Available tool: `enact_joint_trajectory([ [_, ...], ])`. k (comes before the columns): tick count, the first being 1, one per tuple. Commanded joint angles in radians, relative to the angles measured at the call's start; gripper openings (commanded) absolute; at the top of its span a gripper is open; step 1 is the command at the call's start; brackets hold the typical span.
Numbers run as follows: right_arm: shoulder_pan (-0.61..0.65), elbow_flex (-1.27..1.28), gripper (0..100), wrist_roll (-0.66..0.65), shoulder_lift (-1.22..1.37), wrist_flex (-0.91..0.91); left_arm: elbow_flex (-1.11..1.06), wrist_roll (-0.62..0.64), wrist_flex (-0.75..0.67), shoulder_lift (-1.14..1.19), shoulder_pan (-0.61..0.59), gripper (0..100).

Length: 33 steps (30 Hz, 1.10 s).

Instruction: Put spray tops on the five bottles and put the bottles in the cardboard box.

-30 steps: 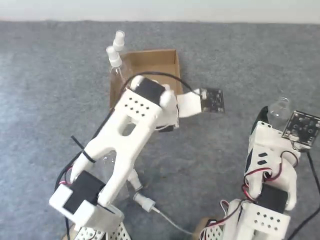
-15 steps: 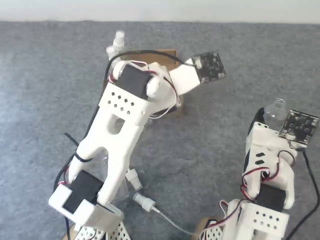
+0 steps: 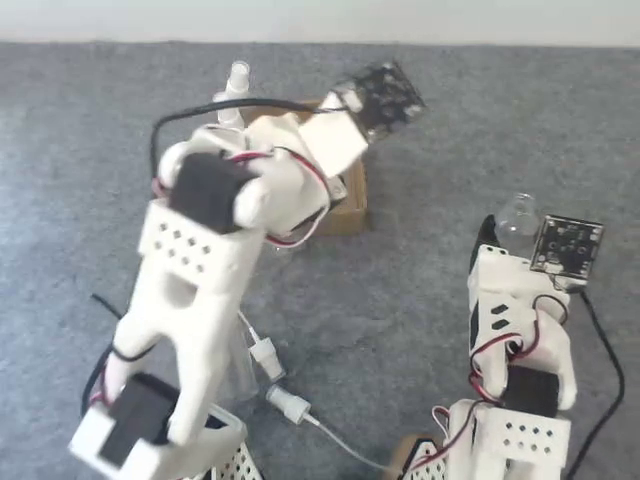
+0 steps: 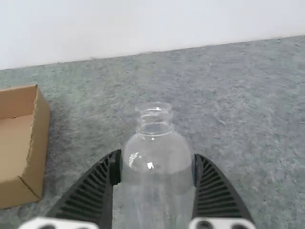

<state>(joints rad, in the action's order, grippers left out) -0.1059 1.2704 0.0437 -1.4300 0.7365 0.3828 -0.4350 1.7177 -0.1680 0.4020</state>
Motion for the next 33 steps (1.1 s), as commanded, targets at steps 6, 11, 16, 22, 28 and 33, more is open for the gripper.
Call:
enact_joint_trajectory([
  [6,0.071,0.008,8.3,-0.002,-0.021,-0.025,-0.035,0.146,-0.06,-0.201,-0.008,1],
  [11,0.128,0.011,8.3,-0.002,-0.021,-0.022,-0.236,0.209,-0.196,-0.339,-0.009,1],
  [16,0.189,0.012,8.3,-0.002,-0.021,-0.016,-0.444,0.269,-0.344,-0.5,-0.009,1],
  [22,0.248,0.029,8.4,0.0,-0.021,-0.025,-0.625,0.334,-0.468,-0.646,-0.009,1],
  [28,0.337,0.032,8.5,0.0,-0.021,-0.025,-0.75,0.397,-0.555,-0.74,-0.041,1],
  [33,0.395,0.034,8.4,-0.002,-0.021,-0.025,-0.86,0.454,-0.652,-0.81,-0.11,1],
])
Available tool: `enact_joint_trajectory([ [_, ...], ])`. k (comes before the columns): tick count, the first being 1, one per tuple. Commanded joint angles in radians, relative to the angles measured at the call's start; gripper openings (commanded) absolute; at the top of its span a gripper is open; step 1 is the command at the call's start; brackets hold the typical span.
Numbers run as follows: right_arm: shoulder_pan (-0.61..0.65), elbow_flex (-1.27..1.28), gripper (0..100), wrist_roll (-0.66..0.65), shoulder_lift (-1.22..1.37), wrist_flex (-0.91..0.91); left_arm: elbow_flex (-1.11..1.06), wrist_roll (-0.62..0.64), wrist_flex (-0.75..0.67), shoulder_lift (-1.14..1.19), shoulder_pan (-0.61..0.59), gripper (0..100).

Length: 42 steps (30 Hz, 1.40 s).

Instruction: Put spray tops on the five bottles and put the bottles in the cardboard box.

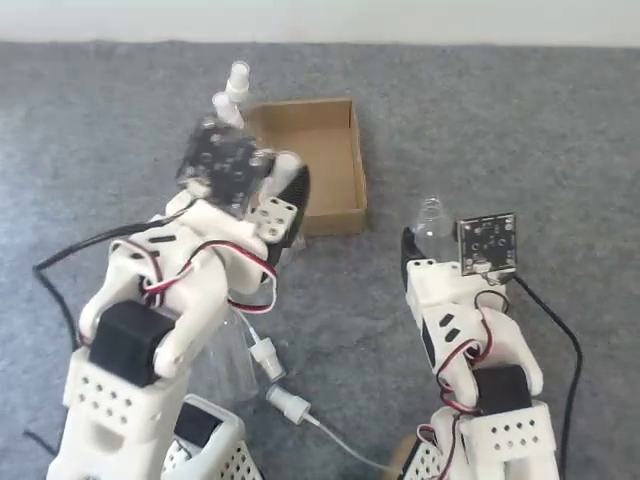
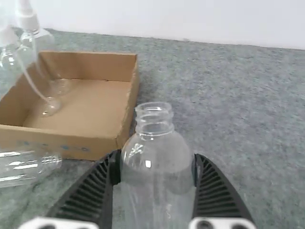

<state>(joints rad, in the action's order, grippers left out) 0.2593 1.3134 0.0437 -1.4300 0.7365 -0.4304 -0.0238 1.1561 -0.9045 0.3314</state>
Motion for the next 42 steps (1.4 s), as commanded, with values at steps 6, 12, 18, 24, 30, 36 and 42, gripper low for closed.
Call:
enact_joint_trajectory([
  [6,0.096,0.052,8.4,-0.005,-0.021,-0.108,-0.171,0.126,-0.18,-0.192,-0.054,1],
  [12,0.143,0.158,8.3,-0.112,-0.021,-0.28,-0.248,0.226,-0.227,-0.311,-0.143,1],
  [18,0.205,0.18,8.3,-0.117,-0.021,-0.306,-0.277,0.322,-0.235,-0.399,-0.245,1],
  [24,0.277,0.195,8.3,-0.14,-0.021,-0.306,-0.331,0.374,-0.261,-0.465,-0.259,1],
  [30,0.352,0.219,8.3,-0.209,-0.021,-0.306,-0.395,0.393,-0.29,-0.574,-0.256,1],
  [36,0.397,0.235,8.3,-0.209,-0.021,-0.309,-0.452,0.405,-0.29,-0.717,-0.256,1],
  [42,0.453,0.319,8.3,-0.21,-0.021,-0.473,-0.495,0.405,-0.29,-0.807,-0.255,1],
])
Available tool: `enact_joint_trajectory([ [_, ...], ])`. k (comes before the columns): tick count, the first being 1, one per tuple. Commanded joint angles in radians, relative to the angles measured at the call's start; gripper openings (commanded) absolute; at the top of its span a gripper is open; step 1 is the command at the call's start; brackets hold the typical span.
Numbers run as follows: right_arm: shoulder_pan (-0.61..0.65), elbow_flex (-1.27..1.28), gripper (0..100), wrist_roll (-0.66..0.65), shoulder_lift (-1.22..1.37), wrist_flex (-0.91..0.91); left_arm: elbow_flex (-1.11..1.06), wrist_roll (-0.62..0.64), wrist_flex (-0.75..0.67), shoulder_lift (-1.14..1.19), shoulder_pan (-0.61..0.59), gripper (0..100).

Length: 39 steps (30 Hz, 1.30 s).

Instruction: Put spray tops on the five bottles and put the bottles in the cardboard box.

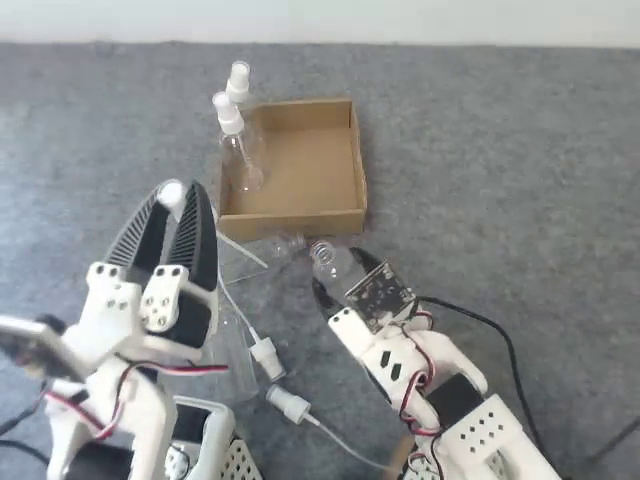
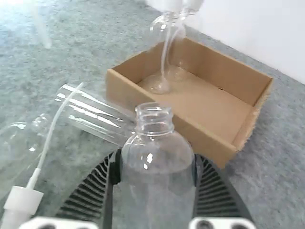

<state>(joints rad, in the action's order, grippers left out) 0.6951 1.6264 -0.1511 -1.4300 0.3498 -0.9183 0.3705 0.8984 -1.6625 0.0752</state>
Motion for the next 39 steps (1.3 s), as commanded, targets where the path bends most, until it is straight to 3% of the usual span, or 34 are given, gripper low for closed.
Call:
enact_joint_trajectory([
  [1,0.022,0.018,8.3,-0.015,-0.021,-0.113,-0.013,0.011,-0.032,-0.057,0.011,1],
  [7,0.064,0.043,8.3,-0.015,-0.021,-0.154,-0.05,0.005,-0.032,-0.091,0.104,1],
  [25,0.124,0.055,8.4,-0.015,-0.021,-0.157,-0.151,0.005,-0.157,-0.094,0.1,1],
  [39,0.124,0.055,8.4,-0.015,-0.021,-0.157,-0.171,-0.031,-0.161,-0.092,0.107,1],
])
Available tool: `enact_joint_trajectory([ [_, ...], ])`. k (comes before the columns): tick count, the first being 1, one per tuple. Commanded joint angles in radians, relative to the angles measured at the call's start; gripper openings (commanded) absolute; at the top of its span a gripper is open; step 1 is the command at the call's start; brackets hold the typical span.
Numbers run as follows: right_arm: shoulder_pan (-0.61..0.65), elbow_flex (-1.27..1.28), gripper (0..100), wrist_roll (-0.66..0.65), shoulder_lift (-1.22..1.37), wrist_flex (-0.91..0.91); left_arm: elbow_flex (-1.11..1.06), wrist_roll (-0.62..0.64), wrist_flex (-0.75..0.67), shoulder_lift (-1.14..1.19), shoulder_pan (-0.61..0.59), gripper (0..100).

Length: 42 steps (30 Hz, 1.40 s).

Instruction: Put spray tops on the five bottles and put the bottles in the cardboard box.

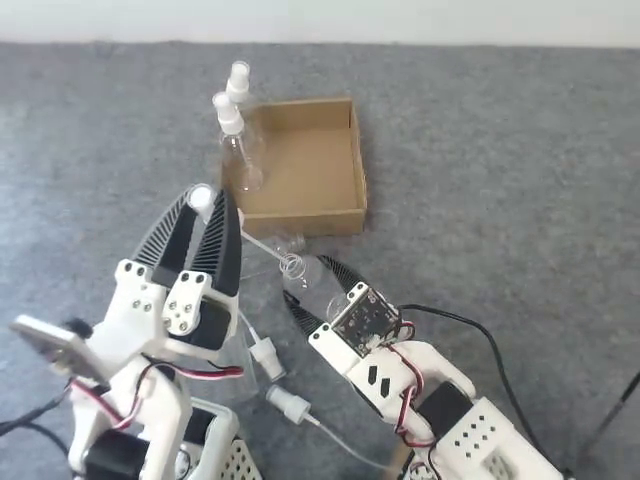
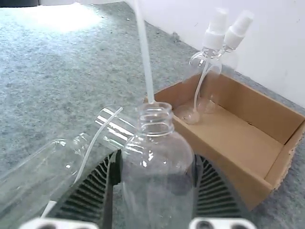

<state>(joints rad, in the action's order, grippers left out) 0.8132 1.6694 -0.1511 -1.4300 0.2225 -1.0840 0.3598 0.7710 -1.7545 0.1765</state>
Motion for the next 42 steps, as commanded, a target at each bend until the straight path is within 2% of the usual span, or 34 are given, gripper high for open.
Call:
enact_joint_trajectory([
  [1,0.005,0.014,8.4,-0.015,-0.021,-0.03,-0.002,-0.02,-0.034,0.0,0.006,1],
  [42,0.005,0.009,8.8,-0.005,-0.022,-0.031,-0.091,-0.02,-0.011,0.0,0.008,1],
])
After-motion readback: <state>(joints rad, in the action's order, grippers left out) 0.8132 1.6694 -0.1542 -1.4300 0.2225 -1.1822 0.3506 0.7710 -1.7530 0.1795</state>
